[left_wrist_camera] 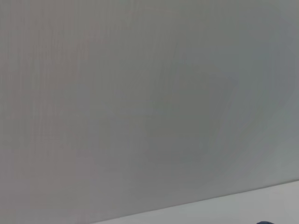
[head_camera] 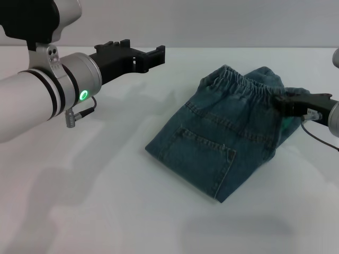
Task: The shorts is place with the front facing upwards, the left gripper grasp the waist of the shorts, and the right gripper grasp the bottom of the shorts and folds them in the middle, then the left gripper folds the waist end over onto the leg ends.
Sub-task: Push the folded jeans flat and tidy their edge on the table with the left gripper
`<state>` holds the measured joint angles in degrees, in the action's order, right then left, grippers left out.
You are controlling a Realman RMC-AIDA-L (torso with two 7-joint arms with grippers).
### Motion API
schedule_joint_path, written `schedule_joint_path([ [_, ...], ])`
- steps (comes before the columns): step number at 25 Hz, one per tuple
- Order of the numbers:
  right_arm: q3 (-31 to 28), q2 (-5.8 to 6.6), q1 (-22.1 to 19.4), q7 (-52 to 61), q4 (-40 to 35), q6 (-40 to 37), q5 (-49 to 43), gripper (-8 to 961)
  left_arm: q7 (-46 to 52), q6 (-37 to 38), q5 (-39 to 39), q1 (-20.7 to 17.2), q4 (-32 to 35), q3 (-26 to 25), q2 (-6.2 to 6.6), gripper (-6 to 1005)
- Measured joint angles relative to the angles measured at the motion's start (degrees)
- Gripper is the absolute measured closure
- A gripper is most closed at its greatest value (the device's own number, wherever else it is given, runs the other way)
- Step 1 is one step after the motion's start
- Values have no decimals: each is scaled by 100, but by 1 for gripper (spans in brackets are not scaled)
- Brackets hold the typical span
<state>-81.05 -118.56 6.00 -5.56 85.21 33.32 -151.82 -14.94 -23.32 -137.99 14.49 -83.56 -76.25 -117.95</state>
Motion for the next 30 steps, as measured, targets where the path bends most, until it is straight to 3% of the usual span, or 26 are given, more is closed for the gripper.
schedule_joint_path([
  [2, -2, 2, -1, -10, 1, -1, -1, 518, 0, 10, 1, 4, 1, -1, 0, 156],
  [13, -157, -1, -153, -42, 103, -2, -6, 947, 0, 10, -2, 4, 19, -7, 0, 157],
  [23, -423, -16, -509, -42, 534, 78, -144, 953, 0, 2, -10, 4, 23, -3, 0, 157],
  [30, -367, -17, -407, -40, 550, 276, -131, 929, 0, -1, -18, 14, 19, 27, 0, 157],
])
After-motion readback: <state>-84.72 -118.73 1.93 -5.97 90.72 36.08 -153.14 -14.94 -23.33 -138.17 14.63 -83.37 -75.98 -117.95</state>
